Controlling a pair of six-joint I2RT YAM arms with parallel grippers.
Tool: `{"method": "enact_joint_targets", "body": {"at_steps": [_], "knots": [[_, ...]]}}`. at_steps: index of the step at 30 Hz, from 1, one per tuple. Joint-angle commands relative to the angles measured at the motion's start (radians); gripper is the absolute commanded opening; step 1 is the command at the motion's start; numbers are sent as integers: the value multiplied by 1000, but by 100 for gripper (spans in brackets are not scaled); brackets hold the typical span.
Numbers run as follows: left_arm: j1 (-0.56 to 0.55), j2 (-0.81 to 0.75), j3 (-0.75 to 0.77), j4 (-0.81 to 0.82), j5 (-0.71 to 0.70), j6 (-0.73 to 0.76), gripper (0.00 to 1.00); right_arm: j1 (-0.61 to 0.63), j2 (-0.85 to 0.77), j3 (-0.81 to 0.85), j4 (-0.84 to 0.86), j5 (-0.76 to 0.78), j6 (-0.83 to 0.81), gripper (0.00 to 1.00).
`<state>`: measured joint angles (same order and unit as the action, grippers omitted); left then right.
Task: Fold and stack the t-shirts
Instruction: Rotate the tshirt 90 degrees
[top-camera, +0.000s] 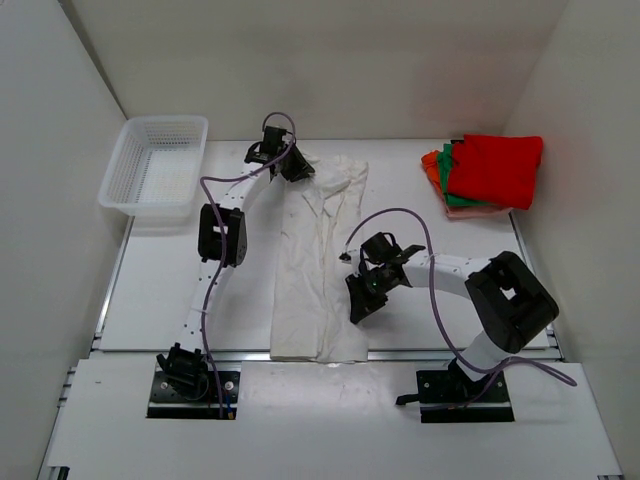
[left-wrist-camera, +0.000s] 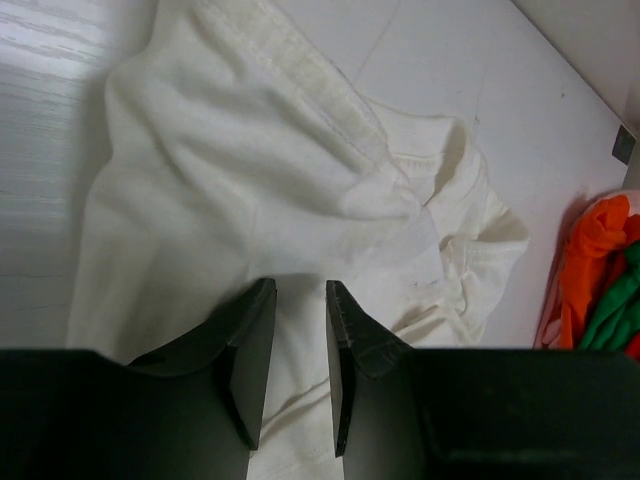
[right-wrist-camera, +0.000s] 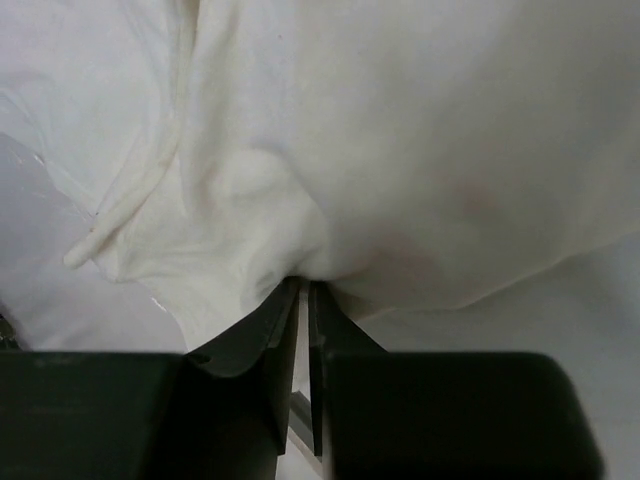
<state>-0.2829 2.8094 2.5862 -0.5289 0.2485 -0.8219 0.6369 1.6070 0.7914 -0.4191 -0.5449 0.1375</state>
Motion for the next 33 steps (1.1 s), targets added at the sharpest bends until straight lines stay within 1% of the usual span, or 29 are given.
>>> {"method": "enact_joint_targets", "body": {"at_steps": [1, 3, 4, 5, 6, 7, 9, 10, 11, 12, 14, 15, 16, 17, 18, 20, 21, 22, 25, 27, 28, 30, 31, 33], "knots": [[16, -62, -44, -60, -115, 21, 39, -17, -33, -24, 54, 36, 24, 8], [25, -80, -8, -63, -107, 32, 39, -29, -59, 17, 16, 81, -10, 15], [27, -96, 24, -63, -92, 33, 40, -34, -70, 37, 2, 92, -21, 22], [31, -105, 60, -66, -88, 47, 40, -42, -105, 51, -18, 124, -30, 25], [30, -125, 78, -78, -89, 50, 41, -48, -116, 67, -24, 141, -39, 32], [27, -157, 113, -85, -80, 64, 41, -54, -157, 74, -33, 155, -41, 37], [13, -227, 120, -133, -109, 95, 43, -88, -215, 69, -41, 163, 6, 50], [7, -285, 70, -144, -115, 111, 44, -101, -254, 48, -24, 151, 22, 53], [2, -362, -42, -135, -111, 130, 44, -108, -284, 22, 9, 158, 42, 54], [-1, -399, -123, -78, -101, 132, 44, -114, -301, -16, 47, 171, 69, 54], [1, -564, -516, 144, -103, 113, 43, -115, -343, -67, 77, 174, 94, 54], [-1, -597, -678, 197, -118, 90, 43, -103, -363, -86, 88, 175, 115, 54], [-1, -632, -725, 266, -126, 87, 43, -102, -370, -107, 100, 171, 125, 54], [-2, -630, -763, 259, -139, 86, 42, -86, -392, -115, 97, 186, 137, 54], [4, -614, -741, 245, -137, 101, 42, -74, -400, -130, 101, 184, 155, 54], [-16, -518, -665, 161, -118, 121, 42, -71, -452, -168, 115, 171, 186, 54], [-30, -496, -643, 111, -120, 127, 42, -71, -464, -185, 127, 165, 209, 55], [-47, -454, -573, 71, -132, 147, 42, -80, -490, -208, 143, 151, 224, 54], [-74, -342, -465, -23, -190, 158, 43, -115, -548, -236, 163, 125, 257, 53], [-75, -233, -330, -74, -181, 146, 42, -135, -579, -231, 157, 112, 258, 53], [-67, -203, -292, -112, -172, 141, 42, -143, -582, -222, 146, 106, 251, 53], [-59, -73, -85, -219, -187, 116, 42, -172, -596, -204, 129, 108, 244, 53], [-53, -39, 13, -239, -190, 103, 42, -178, -593, -193, 120, 100, 246, 53], [-30, 51, 98, -286, -184, 70, 42, -194, -584, -176, 117, 96, 234, 54]]}}
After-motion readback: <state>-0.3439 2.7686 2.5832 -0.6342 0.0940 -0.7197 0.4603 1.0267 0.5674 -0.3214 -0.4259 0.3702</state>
